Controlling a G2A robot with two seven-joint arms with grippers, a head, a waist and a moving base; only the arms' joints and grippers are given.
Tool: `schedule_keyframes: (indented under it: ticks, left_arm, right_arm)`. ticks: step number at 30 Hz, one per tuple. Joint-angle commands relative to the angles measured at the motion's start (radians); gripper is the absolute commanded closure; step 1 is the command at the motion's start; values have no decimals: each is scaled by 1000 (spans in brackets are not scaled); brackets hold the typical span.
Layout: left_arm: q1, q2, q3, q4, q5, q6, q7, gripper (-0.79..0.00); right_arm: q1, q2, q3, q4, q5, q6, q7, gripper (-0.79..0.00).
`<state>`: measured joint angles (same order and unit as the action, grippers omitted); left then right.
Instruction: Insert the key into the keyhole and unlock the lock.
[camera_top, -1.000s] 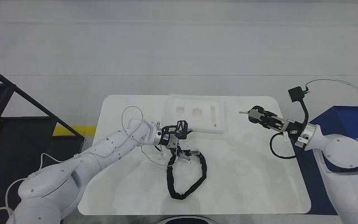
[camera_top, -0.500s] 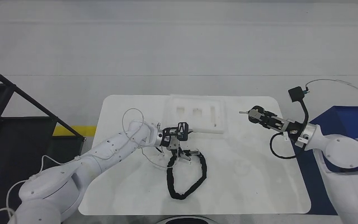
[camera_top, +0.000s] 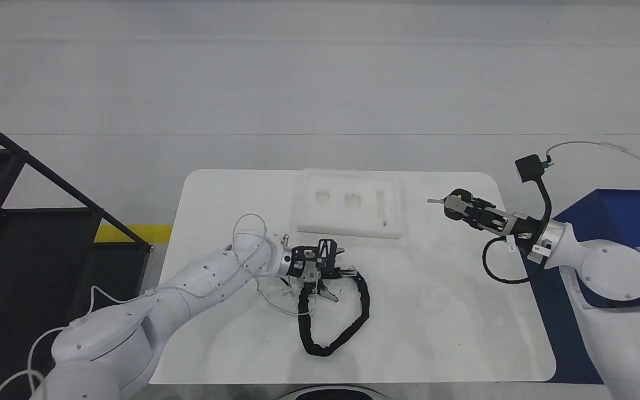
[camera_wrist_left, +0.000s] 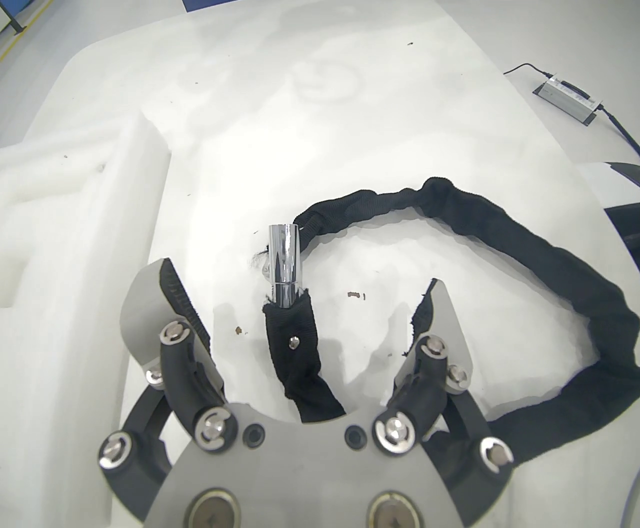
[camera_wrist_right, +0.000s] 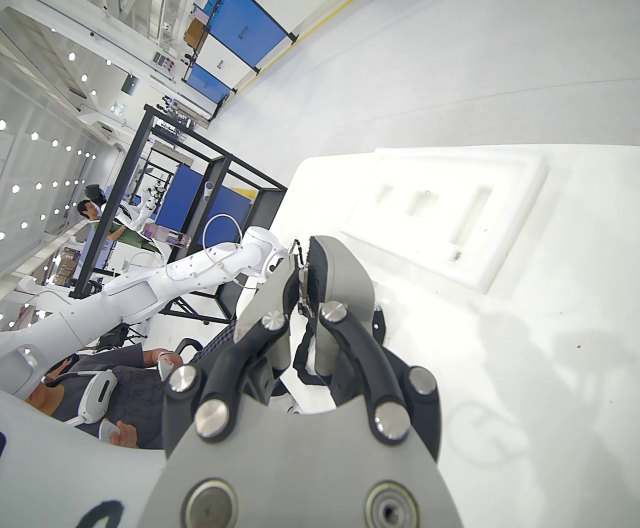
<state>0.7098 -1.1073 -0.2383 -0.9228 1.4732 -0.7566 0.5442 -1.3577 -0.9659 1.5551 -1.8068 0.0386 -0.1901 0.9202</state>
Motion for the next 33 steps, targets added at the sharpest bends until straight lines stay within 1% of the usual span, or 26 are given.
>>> schedule_keyframes:
  ticks: [1, 2, 3, 4, 5, 7, 9, 11, 13, 17, 19, 20, 21, 27, 33]
  left_arm:
    - [-3, -12, 2, 22, 18, 4, 17, -779]
    - [-4, -17, 2, 33, 24, 8, 23, -751]
    - [-5, -23, 1, 43, 28, 11, 27, -696]
    - [-6, -29, 1, 52, 34, 16, 29, -594]
    - [-7, -35, 1, 60, 40, 23, 28, -539]
    - [-9, -47, 1, 74, 47, 24, 29, -523]
    - [-13, -59, 2, 87, 58, 27, 28, -388]
    - [-16, -71, 3, 99, 72, 33, 28, -360]
    - [-20, -81, 4, 111, 86, 38, 29, -302]
    - [-23, -100, 4, 138, 104, 38, 20, -262]
    - [-23, -107, 3, 152, 105, 31, 17, -228]
    - [-23, -111, 2, 158, 107, 28, 15, -191]
    - [-23, -114, 1, 164, 106, 23, 13, 0]
    - [-34, -128, -28, 192, 64, -8, 23, 0]
    - [-61, -124, -76, 172, 11, -70, 63, 0]
  right_arm:
    - [0, 0, 0, 0, 0, 0, 0, 0]
    - [0, 0, 0, 0, 0, 0, 0, 0]
    - [0, 0, 0, 0, 0, 0, 0, 0]
    - [0, 0, 0, 0, 0, 0, 0, 0]
    - [0, 0, 0, 0, 0, 0, 0, 0]
    - [0, 0, 0, 0, 0, 0, 0, 0]
    - [0, 0, 0, 0, 0, 0, 0, 0]
    - [0, 0, 0, 0, 0, 0, 0, 0]
    - [0, 0, 0, 0, 0, 0, 0, 0]
    - [0, 0, 0, 0, 0, 0, 0, 0]
    - [0, 0, 0, 0, 0, 0, 0, 0]
    - [0, 0, 0, 0, 0, 0, 0, 0]
    - [0, 0, 0, 0, 0, 0, 0, 0]
    - [0, 0, 0, 0, 0, 0, 0, 0]
    - [0, 0, 0, 0, 0, 0, 0, 0]
